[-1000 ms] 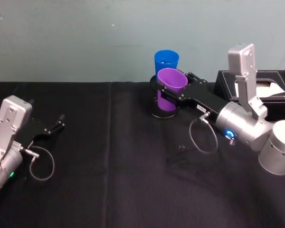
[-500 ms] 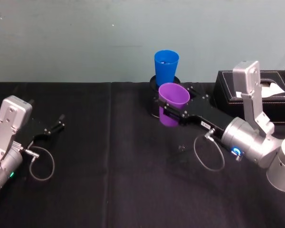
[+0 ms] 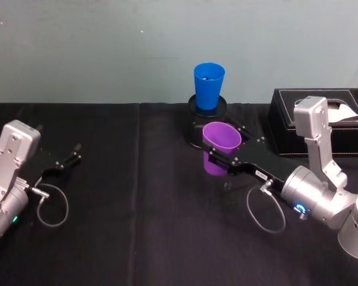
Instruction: Pick up one cup with a gripper and tap it against the other cup.
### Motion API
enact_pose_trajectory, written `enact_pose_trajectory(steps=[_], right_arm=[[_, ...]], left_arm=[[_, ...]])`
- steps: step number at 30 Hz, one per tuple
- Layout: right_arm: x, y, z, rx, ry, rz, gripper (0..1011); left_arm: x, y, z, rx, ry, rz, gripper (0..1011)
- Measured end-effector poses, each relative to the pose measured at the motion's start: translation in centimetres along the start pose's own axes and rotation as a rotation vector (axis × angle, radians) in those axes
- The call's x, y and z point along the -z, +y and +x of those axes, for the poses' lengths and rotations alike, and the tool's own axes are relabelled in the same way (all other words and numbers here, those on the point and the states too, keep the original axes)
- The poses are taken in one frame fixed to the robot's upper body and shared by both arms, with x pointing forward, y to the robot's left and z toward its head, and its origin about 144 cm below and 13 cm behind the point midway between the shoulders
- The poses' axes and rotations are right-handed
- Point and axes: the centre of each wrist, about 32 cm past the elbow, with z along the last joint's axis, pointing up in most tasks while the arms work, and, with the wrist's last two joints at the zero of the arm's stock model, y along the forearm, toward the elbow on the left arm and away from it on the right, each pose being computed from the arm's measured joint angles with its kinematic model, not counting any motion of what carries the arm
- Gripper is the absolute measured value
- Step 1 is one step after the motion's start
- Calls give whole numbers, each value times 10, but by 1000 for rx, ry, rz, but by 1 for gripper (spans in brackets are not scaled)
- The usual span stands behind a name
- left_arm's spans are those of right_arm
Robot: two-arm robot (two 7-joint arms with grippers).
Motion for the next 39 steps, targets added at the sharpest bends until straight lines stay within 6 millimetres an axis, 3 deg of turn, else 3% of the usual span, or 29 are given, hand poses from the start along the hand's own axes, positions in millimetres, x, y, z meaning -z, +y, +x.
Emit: enact_pose_trajectory(steps=[39], right_arm=[[30, -7, -9, 15, 4, -11, 733]], left_arm=[[0, 0, 0, 0, 0, 0, 1000]])
